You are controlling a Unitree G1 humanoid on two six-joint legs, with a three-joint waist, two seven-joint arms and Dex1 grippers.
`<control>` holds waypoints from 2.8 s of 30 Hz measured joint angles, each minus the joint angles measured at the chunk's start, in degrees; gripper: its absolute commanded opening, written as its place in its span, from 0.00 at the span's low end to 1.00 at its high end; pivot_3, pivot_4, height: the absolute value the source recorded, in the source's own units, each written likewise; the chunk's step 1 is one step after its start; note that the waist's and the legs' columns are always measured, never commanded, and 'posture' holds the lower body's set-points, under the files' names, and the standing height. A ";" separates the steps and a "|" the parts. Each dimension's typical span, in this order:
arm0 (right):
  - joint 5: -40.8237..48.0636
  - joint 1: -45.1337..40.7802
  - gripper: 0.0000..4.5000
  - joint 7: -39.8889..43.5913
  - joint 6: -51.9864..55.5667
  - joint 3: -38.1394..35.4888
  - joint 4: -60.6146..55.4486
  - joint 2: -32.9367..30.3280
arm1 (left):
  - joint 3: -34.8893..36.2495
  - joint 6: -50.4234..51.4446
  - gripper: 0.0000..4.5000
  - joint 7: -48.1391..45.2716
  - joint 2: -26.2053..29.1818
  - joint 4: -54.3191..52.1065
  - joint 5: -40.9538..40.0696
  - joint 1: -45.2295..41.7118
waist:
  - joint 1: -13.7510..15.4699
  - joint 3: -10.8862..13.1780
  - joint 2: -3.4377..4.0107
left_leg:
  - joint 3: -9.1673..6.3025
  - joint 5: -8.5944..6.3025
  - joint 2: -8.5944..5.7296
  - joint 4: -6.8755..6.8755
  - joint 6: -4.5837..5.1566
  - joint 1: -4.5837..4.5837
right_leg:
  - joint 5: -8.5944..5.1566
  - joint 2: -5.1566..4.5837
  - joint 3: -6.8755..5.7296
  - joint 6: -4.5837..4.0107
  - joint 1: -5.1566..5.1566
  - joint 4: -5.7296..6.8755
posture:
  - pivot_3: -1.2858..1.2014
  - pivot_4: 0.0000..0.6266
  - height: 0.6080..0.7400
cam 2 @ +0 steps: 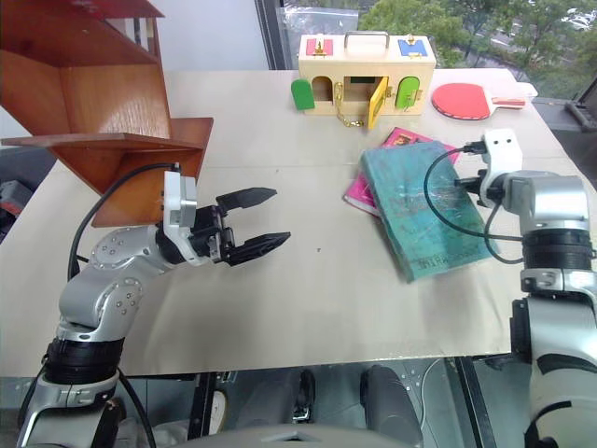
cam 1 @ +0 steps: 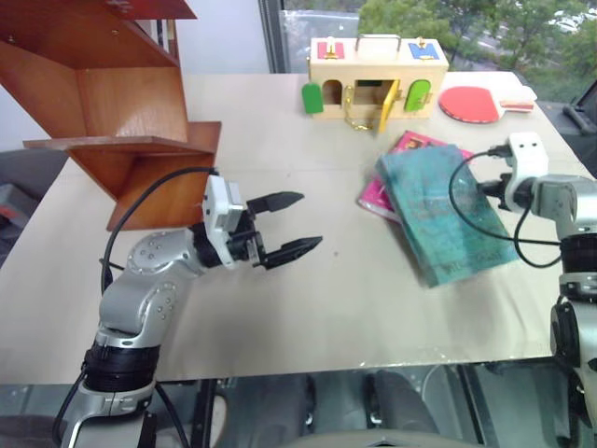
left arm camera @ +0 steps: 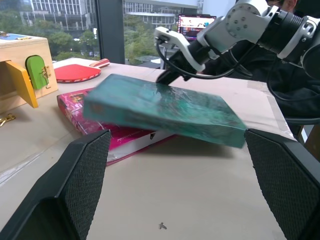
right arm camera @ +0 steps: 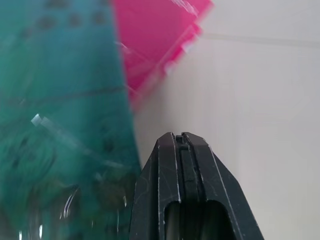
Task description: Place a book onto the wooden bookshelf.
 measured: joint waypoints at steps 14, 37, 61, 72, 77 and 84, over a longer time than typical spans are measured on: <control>1.37 13.14 0.02 -1.38 12.81 -7.77 -30.51 -12.42 | -0.50 0.70 1.00 -0.62 -0.33 -0.02 -0.59 -0.75 | 1.19 0.02 0.04 | -0.10 -0.01 -0.03 -0.02 0.01 -0.11 | -0.01 -0.26 -0.12 0.00 -0.01 -0.07 | 0.52 0.24 1.00; 22.42 39.99 0.02 1.41 36.35 -17.65 -68.29 -10.29 | -4.10 3.70 1.00 -6.52 -1.18 5.24 -2.49 -5.47 | 0.23 -0.03 -0.15 | -0.29 -0.03 -0.03 0.25 0.05 0.06 | -0.02 0.15 -0.12 0.17 0.22 0.08 | 0.52 0.24 1.00; 26.01 56.19 0.85 8.12 19.89 -28.98 -80.47 -5.38 | -5.63 10.74 1.00 3.25 -6.58 3.36 -2.37 -4.65 | 1.49 -0.03 -0.14 | -0.35 -0.15 -0.09 0.24 0.26 0.04 | -0.02 0.01 -0.18 0.18 0.25 0.07 | 0.52 0.24 1.00; 35.27 64.44 0.98 -0.84 -6.88 -27.64 -84.83 -7.28 | -3.72 34.71 1.00 15.15 -17.52 24.14 -7.26 -19.01 | 1.63 0.13 -0.44 | -0.36 -0.15 -0.05 0.26 0.28 0.79 | -0.04 0.21 -0.33 0.20 1.02 0.01 | 0.52 0.24 1.00; 36.43 67.06 0.98 -7.66 -12.85 -23.12 -84.85 -9.66 | 1.99 42.32 1.00 21.80 -24.78 36.78 -9.21 -26.14 | 1.49 0.15 -0.48 | -0.34 -0.09 -0.06 0.25 0.18 0.80 | -0.05 0.19 -0.26 0.20 1.02 0.00 | 0.52 0.24 1.00; 35.96 70.21 0.98 -16.43 -19.67 -19.09 -84.88 -13.14 | 7.13 43.73 1.00 26.87 -32.75 48.78 -9.28 -30.43 | 1.64 0.17 -0.50 | -0.34 -0.04 -0.08 0.22 0.09 0.77 | -0.06 0.16 -0.10 0.21 1.02 -0.04 | 0.52 0.24 1.00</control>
